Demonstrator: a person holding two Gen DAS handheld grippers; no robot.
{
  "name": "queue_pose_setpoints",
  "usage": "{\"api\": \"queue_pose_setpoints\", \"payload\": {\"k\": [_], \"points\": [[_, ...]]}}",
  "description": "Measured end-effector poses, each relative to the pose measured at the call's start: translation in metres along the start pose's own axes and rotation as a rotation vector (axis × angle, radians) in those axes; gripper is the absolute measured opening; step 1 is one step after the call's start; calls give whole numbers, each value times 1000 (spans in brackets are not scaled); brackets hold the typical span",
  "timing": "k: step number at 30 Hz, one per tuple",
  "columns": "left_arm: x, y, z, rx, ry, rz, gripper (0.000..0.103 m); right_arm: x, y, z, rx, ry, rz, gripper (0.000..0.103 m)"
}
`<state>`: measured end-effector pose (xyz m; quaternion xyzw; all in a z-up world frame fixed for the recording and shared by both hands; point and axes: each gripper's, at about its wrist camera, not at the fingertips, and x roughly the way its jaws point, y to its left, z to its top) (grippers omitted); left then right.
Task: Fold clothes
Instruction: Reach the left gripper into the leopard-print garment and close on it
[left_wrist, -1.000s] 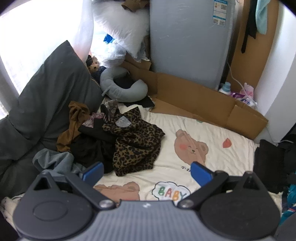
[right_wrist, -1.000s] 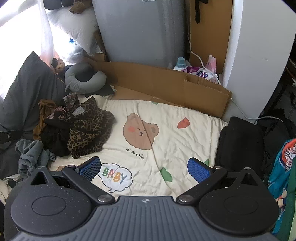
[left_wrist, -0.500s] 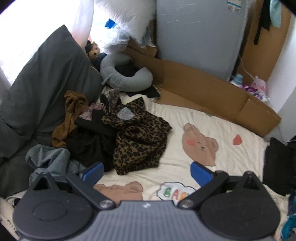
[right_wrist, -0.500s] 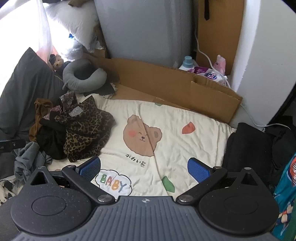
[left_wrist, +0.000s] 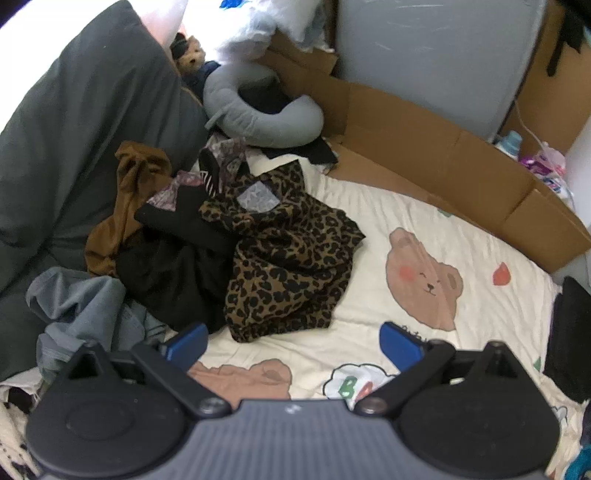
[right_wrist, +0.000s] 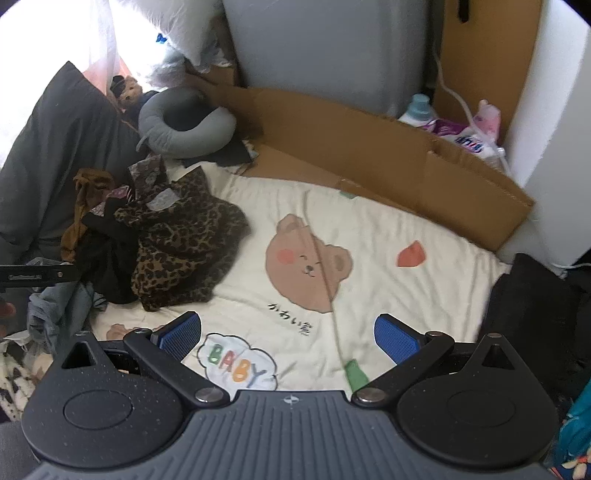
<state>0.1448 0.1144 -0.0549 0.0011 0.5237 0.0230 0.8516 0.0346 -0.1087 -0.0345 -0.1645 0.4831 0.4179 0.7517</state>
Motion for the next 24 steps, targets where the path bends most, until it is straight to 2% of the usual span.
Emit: {"api": "queue_pose_setpoints", "payload": {"k": [8, 12, 24], "points": [[38, 8, 6, -7, 30, -6, 100, 36, 16, 21, -101, 7, -4, 103], [57, 12, 9, -22, 33, 2, 98, 56, 17, 29, -114, 50, 50, 102], [120, 10, 8, 24, 57, 9, 98, 124, 24, 29, -208, 90, 85, 102]]}}
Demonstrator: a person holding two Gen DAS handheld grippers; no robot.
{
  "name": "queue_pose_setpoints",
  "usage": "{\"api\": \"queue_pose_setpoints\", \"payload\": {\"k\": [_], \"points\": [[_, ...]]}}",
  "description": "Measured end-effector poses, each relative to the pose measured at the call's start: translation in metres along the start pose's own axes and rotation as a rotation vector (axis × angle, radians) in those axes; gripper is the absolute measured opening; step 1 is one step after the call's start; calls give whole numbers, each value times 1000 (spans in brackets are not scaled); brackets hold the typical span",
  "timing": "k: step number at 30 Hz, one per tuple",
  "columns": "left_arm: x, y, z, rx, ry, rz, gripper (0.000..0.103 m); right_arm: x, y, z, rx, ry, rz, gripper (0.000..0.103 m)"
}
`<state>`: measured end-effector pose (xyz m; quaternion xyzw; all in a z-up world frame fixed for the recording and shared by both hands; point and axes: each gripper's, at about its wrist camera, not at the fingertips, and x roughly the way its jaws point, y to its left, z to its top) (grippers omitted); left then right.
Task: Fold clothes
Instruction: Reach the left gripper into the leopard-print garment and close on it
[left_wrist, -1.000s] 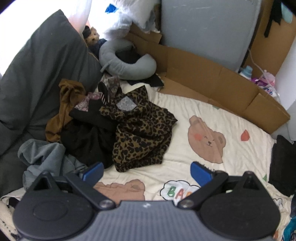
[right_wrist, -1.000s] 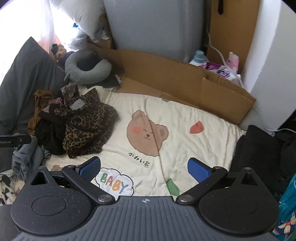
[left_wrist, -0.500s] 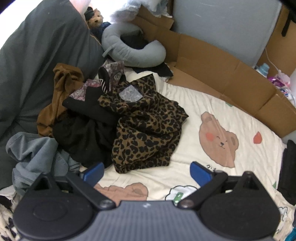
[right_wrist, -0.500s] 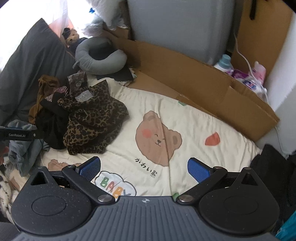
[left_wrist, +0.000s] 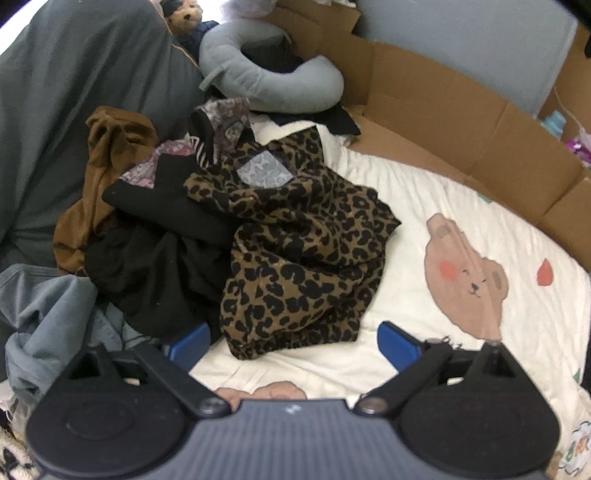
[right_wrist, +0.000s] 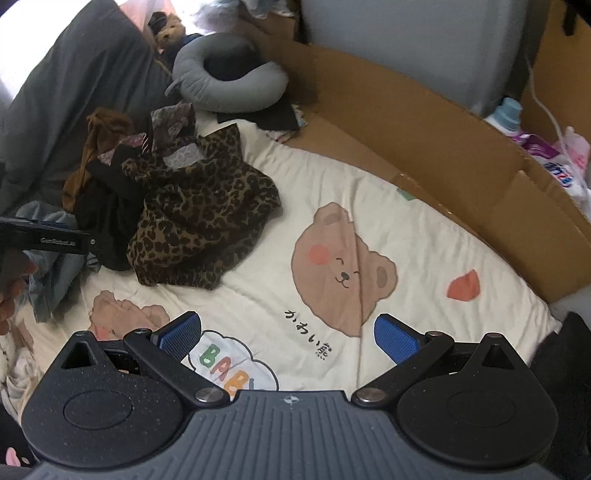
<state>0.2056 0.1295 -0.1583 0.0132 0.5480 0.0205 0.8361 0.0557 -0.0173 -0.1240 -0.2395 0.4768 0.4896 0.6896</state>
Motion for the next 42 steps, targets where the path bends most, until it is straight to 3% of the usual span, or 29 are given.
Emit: {"api": "queue_pose_setpoints", "payload": {"k": [8, 17, 22, 26, 35, 42], "points": [[49, 0, -7, -19, -20, -3, 91, 43, -10, -9, -46, -46, 53, 102], [74, 9, -1, -8, -119, 15, 89, 84, -31, -44, -11, -90, 100, 103], [83, 19, 15, -21, -165, 12, 85, 101, -39, -67, 1, -124, 94, 102], [96, 29, 35, -44, -181, -4, 85, 120, -51, -78, 89, -119, 101, 103], [117, 43, 68, -44, -245, 59, 86, 142, -55, -91, 125, -103, 115, 102], [107, 29, 91, 69, -306, 77, 91, 143, -56, -90, 140, -111, 119, 103]]}}
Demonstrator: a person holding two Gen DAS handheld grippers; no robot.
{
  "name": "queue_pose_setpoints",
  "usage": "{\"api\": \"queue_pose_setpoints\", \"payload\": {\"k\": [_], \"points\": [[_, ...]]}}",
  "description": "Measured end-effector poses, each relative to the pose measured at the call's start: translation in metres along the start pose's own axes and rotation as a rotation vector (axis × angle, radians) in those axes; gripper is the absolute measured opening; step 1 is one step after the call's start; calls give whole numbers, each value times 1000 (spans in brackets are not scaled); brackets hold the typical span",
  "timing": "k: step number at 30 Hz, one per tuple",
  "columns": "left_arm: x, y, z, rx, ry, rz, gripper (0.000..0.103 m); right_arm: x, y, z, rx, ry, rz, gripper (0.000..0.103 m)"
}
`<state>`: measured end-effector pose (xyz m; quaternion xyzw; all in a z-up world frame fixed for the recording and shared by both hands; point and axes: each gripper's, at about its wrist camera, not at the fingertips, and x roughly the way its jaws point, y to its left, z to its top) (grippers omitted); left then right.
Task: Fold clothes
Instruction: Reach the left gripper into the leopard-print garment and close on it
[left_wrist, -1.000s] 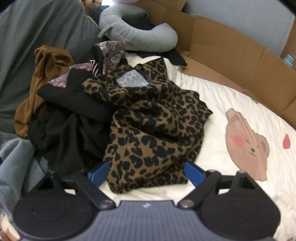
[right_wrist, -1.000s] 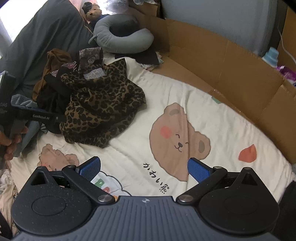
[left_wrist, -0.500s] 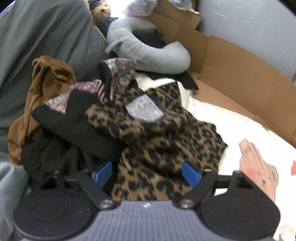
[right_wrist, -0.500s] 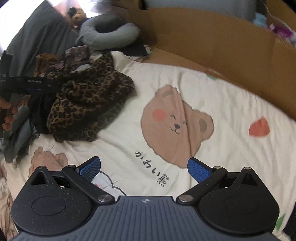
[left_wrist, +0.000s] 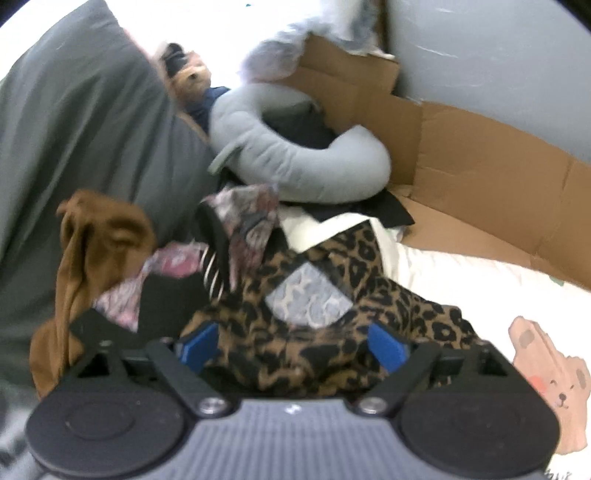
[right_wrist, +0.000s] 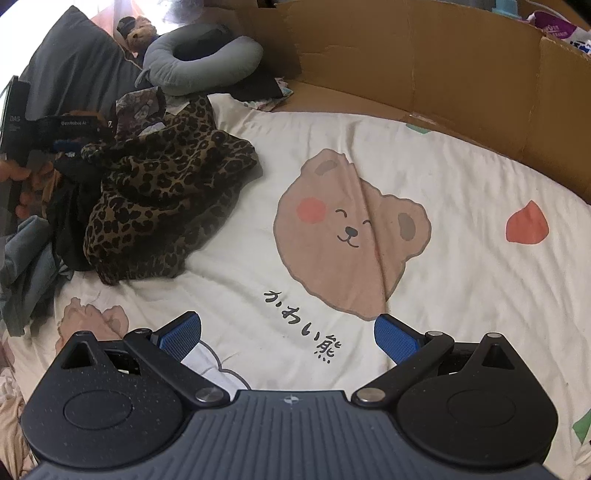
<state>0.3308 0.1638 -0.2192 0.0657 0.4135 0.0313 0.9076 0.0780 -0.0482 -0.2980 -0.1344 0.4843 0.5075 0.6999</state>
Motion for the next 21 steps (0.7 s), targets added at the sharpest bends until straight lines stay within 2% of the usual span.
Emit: {"api": "queue_pose_setpoints", "payload": {"k": [4, 10, 12, 16, 17, 19, 21], "points": [[22, 0, 12, -2, 44, -14, 91, 2, -3, -1, 11, 1, 4, 102], [56, -9, 0, 9, 139, -46, 93, 5, -12, -3, 51, -1, 24, 103], [62, -11, -4, 28, 156, -36, 93, 5, -13, -4, 58, 1, 21, 102], [67, -8, -6, 4, 172, -69, 91, 4, -17, -6, 67, 10, 18, 102], [67, -8, -7, 5, 175, -78, 85, 4, -17, -6, 67, 10, 16, 102], [68, -8, -8, 10, 185, -105, 66, 3, -18, -7, 66, 10, 13, 102], [68, -9, -9, 9, 198, -129, 32, 4, -19, -8, 74, 11, 14, 102]]}}
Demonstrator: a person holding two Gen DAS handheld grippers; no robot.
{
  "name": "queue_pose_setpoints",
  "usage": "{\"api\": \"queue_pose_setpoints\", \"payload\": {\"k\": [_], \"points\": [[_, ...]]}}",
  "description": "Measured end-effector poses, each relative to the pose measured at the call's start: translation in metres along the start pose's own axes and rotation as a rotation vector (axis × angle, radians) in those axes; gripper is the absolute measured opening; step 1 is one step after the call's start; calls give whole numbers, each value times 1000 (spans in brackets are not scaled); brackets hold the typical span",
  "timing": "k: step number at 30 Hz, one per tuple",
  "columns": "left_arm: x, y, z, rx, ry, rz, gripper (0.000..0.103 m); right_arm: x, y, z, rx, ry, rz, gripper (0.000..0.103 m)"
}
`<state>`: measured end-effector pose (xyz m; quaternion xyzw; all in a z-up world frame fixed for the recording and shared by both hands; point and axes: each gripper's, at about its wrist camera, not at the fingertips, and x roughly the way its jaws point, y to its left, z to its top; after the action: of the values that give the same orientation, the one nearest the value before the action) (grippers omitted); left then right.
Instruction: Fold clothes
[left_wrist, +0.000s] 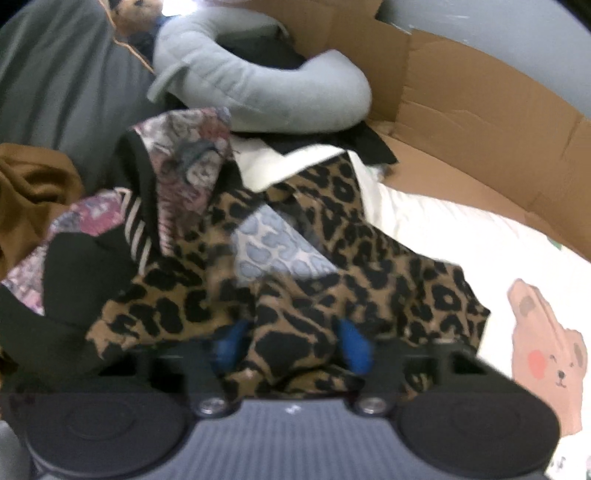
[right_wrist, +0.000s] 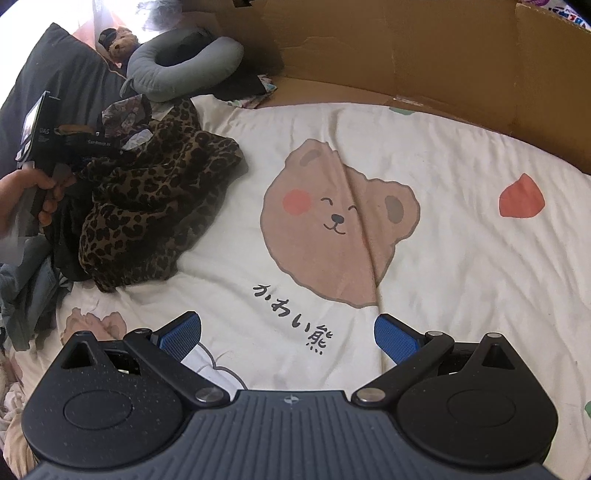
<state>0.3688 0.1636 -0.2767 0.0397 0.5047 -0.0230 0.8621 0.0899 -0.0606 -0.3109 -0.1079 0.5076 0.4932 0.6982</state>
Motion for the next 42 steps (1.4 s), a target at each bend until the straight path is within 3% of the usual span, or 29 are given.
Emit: {"api": "queue_pose_setpoints", "payload": {"k": [2, 5, 12, 20, 30, 42], "points": [[-4, 2, -2, -17, -2, -28, 13, 0, -2, -1, 9, 3, 3, 102], [-17, 3, -6, -34, -26, -63, 9, -2, -1, -1, 12, 4, 5, 103], [-61, -4, -20, -51, -71, -165, 7, -19, 1, 2, 43, -25, 26, 102], [-109, -26, -58, -25, -85, -298, 5, -36, 5, 2, 67, -44, 40, 102], [-131, -74, -110, 50, -18, -463, 5, -47, 8, -1, 53, -46, 35, 102], [-103, -123, -177, 141, 141, -585, 7, -35, -1, -10, 80, -30, 33, 102]]}}
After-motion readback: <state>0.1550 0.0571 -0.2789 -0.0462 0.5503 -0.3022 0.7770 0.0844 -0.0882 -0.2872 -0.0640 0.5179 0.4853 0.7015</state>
